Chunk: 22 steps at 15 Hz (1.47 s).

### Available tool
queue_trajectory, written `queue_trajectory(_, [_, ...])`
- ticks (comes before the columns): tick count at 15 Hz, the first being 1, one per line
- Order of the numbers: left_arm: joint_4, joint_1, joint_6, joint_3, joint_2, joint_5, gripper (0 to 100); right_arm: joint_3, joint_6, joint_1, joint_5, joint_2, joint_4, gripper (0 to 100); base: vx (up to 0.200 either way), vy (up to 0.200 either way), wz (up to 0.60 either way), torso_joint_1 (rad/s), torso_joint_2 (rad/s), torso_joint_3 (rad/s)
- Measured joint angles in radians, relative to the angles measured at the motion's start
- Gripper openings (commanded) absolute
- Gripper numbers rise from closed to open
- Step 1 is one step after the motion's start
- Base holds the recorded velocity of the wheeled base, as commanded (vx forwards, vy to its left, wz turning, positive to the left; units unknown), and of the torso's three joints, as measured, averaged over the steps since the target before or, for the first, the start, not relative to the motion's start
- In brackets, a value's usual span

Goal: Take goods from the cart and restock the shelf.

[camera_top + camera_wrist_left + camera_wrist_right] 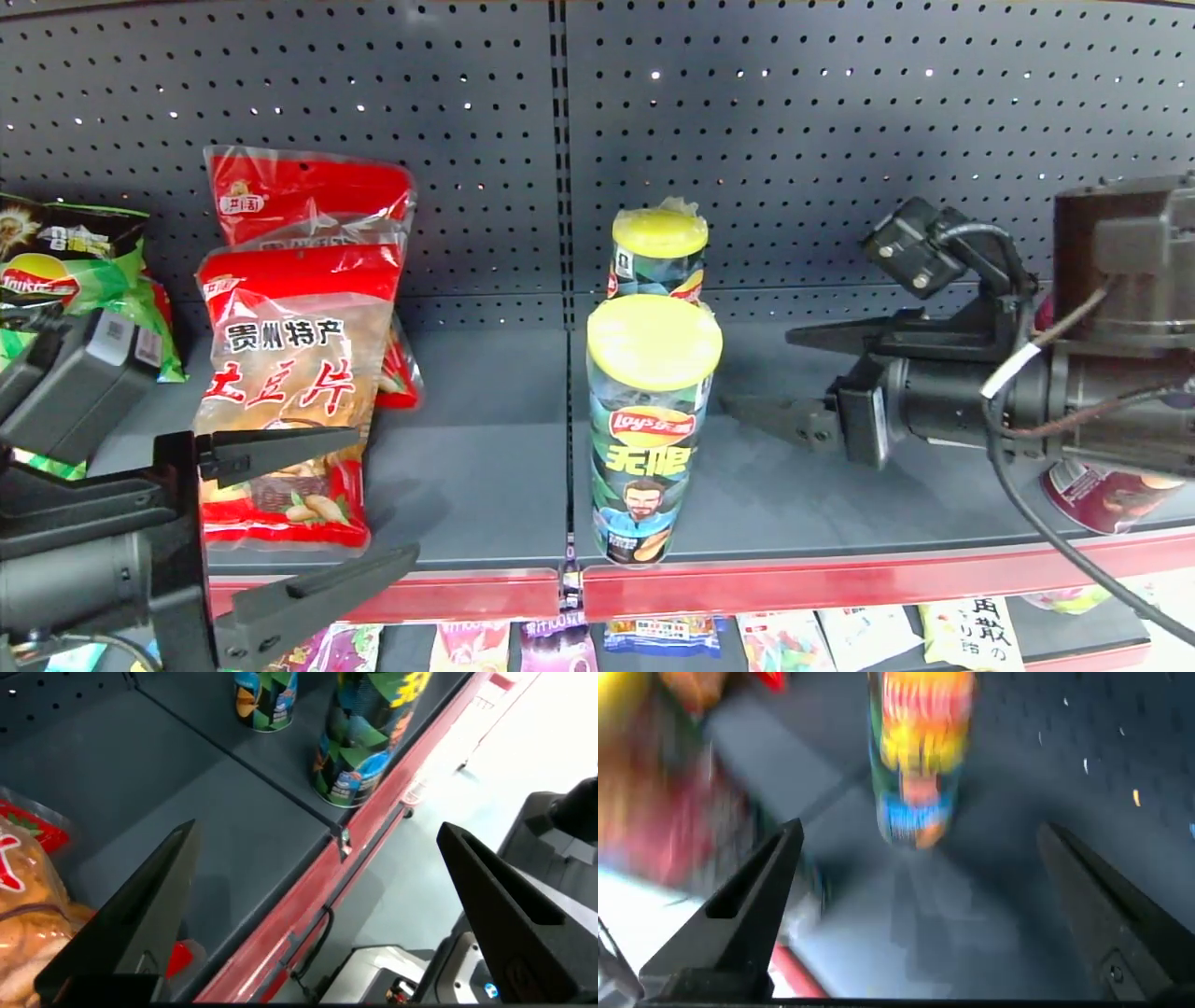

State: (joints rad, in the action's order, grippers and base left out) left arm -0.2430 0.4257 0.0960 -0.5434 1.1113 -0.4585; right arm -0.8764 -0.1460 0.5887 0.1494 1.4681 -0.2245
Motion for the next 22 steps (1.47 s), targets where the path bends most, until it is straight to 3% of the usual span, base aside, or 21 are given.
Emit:
queue_trajectory(2, [0.000, 0.001, 0.009, -0.014, 0.035, 0.001, 100, 0.079, -0.001, 0.005, -0.006, -0.068, -0.002, 100, 0.000, 0.000, 0.00, 0.000, 0.00, 0.000])
queue_trajectory(6, [0.000, 0.011, 0.087, -0.074, 0.159, 0.017, 100, 0.261, -0.005, 0.028, -0.003, -0.255, -0.001, 100, 0.000, 0.000, 0.00, 0.000, 0.00, 0.000])
queue_trajectory(11, [-0.001, 0.055, 0.094, -0.151, 0.299, 0.050, 100, 0.393, -0.005, 0.032, -0.006, -0.468, 0.002, 100, 0.000, 0.000, 0.00, 0.000, 0.00, 0.000])
queue_trajectory(14, [-0.012, 0.072, 0.096, -0.174, 0.373, 0.080, 100, 0.370, -0.004, 0.028, -0.033, -0.520, 0.001, 100, 0.000, 0.000, 0.00, 0.000, 0.00, 0.000])
queue_trajectory(22, [-0.061, 0.118, 0.095, -0.202, 0.492, 0.089, 100, 0.337, -0.001, 0.003, -0.037, -0.540, 0.002, 100, 0.000, 0.000, 0.00, 0.000, 0.00, 0.000])
